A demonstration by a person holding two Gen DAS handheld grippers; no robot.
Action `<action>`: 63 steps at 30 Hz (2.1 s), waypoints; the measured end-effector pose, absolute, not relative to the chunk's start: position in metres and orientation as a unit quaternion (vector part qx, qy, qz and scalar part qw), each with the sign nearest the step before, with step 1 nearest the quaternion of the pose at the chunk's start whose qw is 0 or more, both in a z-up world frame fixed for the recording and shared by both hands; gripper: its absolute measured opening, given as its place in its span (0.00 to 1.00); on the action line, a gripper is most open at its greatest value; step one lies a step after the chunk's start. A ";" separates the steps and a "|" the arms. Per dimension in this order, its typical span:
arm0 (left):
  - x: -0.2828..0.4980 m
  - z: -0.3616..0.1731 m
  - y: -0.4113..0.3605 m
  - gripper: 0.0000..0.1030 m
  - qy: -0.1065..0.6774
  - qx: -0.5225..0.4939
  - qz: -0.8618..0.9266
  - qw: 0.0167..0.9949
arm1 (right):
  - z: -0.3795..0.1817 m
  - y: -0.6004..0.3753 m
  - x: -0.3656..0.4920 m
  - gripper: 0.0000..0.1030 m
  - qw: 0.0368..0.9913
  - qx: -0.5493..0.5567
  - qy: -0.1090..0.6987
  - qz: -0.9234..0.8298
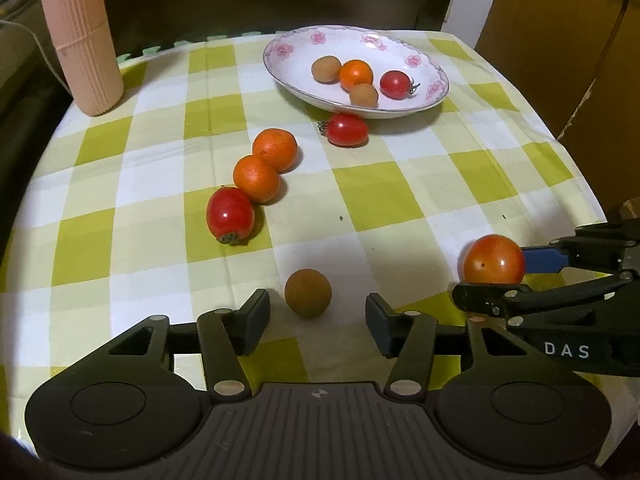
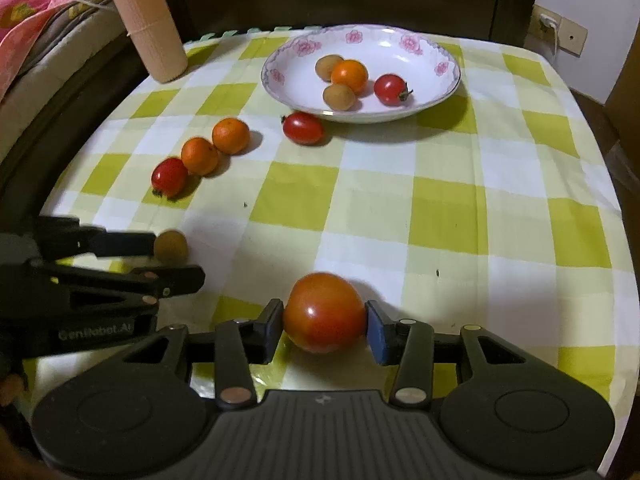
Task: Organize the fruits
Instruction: 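Hold the brown fruit and large red tomato in both tools above the table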
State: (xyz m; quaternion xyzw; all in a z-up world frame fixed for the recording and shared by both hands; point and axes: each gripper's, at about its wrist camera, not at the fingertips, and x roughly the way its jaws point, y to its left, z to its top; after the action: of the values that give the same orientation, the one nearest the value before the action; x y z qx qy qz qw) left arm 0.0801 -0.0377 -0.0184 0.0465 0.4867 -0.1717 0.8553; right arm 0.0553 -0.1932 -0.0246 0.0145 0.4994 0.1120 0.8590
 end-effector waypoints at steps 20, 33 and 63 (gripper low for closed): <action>0.082 -0.017 -0.037 0.37 0.484 0.053 -0.166 0.857 | -0.025 -0.193 0.057 0.40 0.864 0.011 0.491 0.107; 0.081 -0.016 -0.038 0.31 0.486 0.052 -0.171 0.856 | -0.024 -0.194 0.058 0.40 0.863 0.015 0.494 0.106; 0.081 -0.008 -0.039 0.32 0.479 0.043 -0.187 0.857 | -0.015 -0.184 0.063 0.40 0.866 0.020 0.486 0.115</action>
State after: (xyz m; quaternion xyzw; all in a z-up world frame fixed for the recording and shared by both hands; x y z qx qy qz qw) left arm 0.0810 -0.0394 -0.0081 0.0425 0.4786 -0.1868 0.8569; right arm 0.0625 -0.1845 -0.0155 0.0195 0.4856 0.1151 0.8663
